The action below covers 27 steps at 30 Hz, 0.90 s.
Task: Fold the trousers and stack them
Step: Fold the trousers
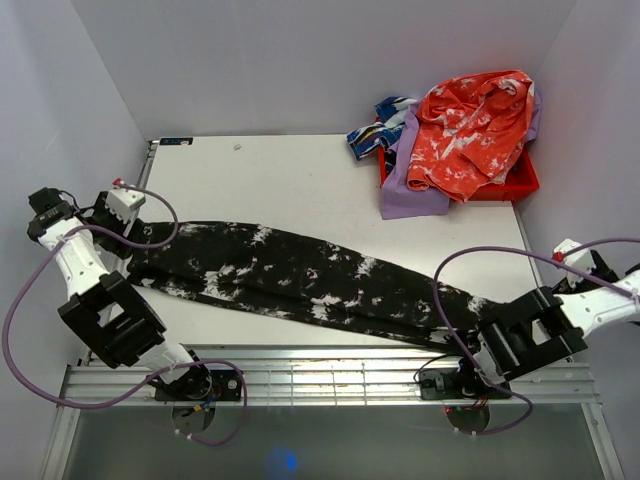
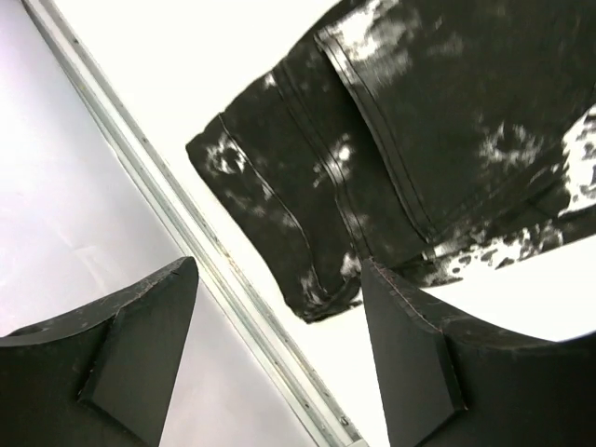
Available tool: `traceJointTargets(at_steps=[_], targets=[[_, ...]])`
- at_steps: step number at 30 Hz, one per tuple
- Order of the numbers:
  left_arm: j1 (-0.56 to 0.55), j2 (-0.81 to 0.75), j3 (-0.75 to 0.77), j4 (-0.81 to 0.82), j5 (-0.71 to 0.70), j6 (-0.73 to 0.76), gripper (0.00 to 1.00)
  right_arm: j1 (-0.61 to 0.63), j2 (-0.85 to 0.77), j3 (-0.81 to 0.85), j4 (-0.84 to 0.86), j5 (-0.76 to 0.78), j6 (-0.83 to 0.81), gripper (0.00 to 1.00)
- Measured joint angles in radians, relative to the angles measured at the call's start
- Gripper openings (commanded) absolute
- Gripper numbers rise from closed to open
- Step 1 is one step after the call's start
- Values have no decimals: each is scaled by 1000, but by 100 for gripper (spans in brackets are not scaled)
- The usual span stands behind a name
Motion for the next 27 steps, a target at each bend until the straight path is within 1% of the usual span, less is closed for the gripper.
traceJointTargets(at_steps=[1, 3, 5, 6, 8, 10, 12, 15, 19, 21, 25, 27], targets=[[-8, 5, 20, -8, 2, -16, 80, 35, 23, 35, 14, -2, -1, 80], [-39, 23, 29, -3, -6, -55, 80, 134, 31, 45, 43, 21, -1, 75], [-86, 47, 3, 23, -33, -105, 79, 260, 9, -8, 51, 66, 14, 74], [-114, 64, -20, 40, -55, -142, 79, 332, -3, -44, 54, 82, 55, 74], [-159, 113, -62, 66, -95, -207, 77, 431, -24, -115, 60, 111, 132, 74], [-192, 172, -86, 81, -118, -270, 74, 502, -31, -188, 67, 153, 243, 70], [-203, 222, -98, 94, -136, -326, 74, 542, -15, -236, 80, 192, 341, 66], [-202, 246, -132, 136, -158, -388, 73, 576, 29, -276, 126, 256, 458, 66], [-201, 246, -195, 196, -180, -450, 70, 637, 92, -354, 268, 339, 583, 63], [-203, 254, -203, 217, -189, -485, 66, 692, 145, -369, 329, 370, 653, 63], [-194, 277, -190, 249, -192, -579, 61, 785, 246, -283, 376, 416, 798, 63], [-188, 288, -177, 254, -193, -629, 61, 818, 313, -211, 414, 419, 850, 63]])
